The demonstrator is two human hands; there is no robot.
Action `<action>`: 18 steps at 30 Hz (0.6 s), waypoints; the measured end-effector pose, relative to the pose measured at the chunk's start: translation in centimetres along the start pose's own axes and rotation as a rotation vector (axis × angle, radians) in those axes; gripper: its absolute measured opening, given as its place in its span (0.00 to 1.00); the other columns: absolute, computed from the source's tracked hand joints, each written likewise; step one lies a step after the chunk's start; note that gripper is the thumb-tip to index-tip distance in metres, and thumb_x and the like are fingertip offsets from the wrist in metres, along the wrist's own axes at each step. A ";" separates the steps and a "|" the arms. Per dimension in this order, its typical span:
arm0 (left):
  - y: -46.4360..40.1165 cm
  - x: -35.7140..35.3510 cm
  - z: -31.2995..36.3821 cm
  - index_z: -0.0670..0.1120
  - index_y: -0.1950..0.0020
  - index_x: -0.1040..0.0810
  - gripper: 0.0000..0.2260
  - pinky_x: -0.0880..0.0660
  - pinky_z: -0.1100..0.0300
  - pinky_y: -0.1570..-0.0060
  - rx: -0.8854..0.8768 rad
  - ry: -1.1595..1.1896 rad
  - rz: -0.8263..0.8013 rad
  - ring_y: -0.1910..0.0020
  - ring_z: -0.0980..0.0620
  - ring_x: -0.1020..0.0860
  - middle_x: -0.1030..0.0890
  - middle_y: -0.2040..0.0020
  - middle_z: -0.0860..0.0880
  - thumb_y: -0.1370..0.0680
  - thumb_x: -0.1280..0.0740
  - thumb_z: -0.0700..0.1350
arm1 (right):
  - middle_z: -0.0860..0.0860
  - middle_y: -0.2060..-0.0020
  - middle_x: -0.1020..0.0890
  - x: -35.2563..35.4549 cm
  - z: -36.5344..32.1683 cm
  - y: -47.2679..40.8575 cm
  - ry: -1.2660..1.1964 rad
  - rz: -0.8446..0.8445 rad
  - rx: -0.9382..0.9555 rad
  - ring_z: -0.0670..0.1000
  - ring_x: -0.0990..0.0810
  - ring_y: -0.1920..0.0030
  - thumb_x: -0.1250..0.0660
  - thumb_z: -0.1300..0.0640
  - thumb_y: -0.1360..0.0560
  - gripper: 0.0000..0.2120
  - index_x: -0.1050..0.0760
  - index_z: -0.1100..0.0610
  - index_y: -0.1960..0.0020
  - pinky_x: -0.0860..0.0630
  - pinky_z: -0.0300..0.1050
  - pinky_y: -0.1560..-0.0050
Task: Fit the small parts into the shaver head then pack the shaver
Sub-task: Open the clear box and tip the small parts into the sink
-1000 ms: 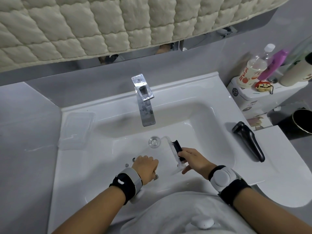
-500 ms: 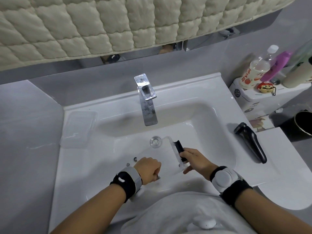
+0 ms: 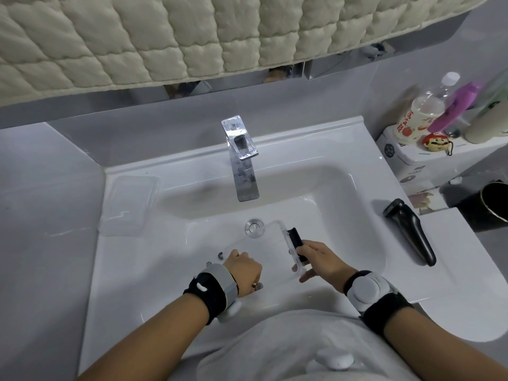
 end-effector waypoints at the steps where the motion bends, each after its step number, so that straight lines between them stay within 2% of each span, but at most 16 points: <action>1: 0.1 0.1 0.0 0.47 0.46 0.22 0.10 0.36 0.51 0.43 -0.016 -0.009 0.003 0.44 0.43 0.28 0.22 0.45 0.45 0.21 0.38 0.49 | 0.55 0.61 0.22 0.0 0.0 0.0 -0.003 -0.002 0.001 0.57 0.22 0.55 0.43 0.61 0.19 0.13 0.24 0.71 0.48 0.19 0.49 0.65; 6: 0.2 -0.2 0.0 0.47 0.50 0.21 0.07 0.36 0.54 0.46 -0.072 0.026 0.021 0.45 0.45 0.27 0.20 0.47 0.46 0.21 0.38 0.47 | 0.54 0.61 0.22 0.0 0.1 0.0 -0.014 -0.002 0.003 0.57 0.22 0.55 0.43 0.61 0.19 0.11 0.22 0.64 0.51 0.20 0.48 0.65; 10: 0.5 0.0 -0.6 0.46 0.50 0.20 0.06 0.34 0.57 0.47 -0.072 0.234 0.026 0.46 0.46 0.25 0.18 0.49 0.48 0.24 0.33 0.46 | 0.54 0.61 0.21 0.2 0.2 -0.2 -0.001 -0.001 0.006 0.56 0.21 0.57 0.43 0.61 0.19 0.13 0.24 0.69 0.49 0.19 0.48 0.65; 12: 0.8 0.3 -0.8 0.45 0.51 0.21 0.06 0.35 0.59 0.52 -0.077 0.312 0.025 0.48 0.47 0.24 0.17 0.50 0.49 0.25 0.32 0.45 | 0.54 0.61 0.20 0.2 0.2 -0.2 0.004 0.000 0.006 0.55 0.19 0.58 0.43 0.60 0.19 0.13 0.23 0.68 0.47 0.19 0.49 0.65; 16: 1.5 0.8 -1.2 0.47 0.52 0.22 0.06 0.37 0.59 0.56 -0.075 0.333 0.031 0.52 0.47 0.24 0.18 0.54 0.49 0.25 0.31 0.49 | 0.57 0.56 0.19 0.4 0.3 -0.3 0.007 0.013 0.001 0.55 0.18 0.58 0.44 0.60 0.18 0.14 0.23 0.67 0.47 0.18 0.49 0.65; 18: 1.8 1.0 -1.5 0.47 0.53 0.22 0.06 0.34 0.59 0.56 -0.070 0.376 0.026 0.59 0.53 0.24 0.17 0.55 0.49 0.26 0.30 0.49 | 0.58 0.54 0.20 0.4 0.3 -0.3 -0.001 0.019 -0.003 0.56 0.19 0.57 0.43 0.60 0.18 0.14 0.23 0.67 0.47 0.19 0.49 0.65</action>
Point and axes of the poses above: each hand's wrist, its own y-axis away from the middle knuckle, its own x-axis out of the back of the hand, z = x × y, the point moved 3 cm from there along -y, towards the middle knuckle
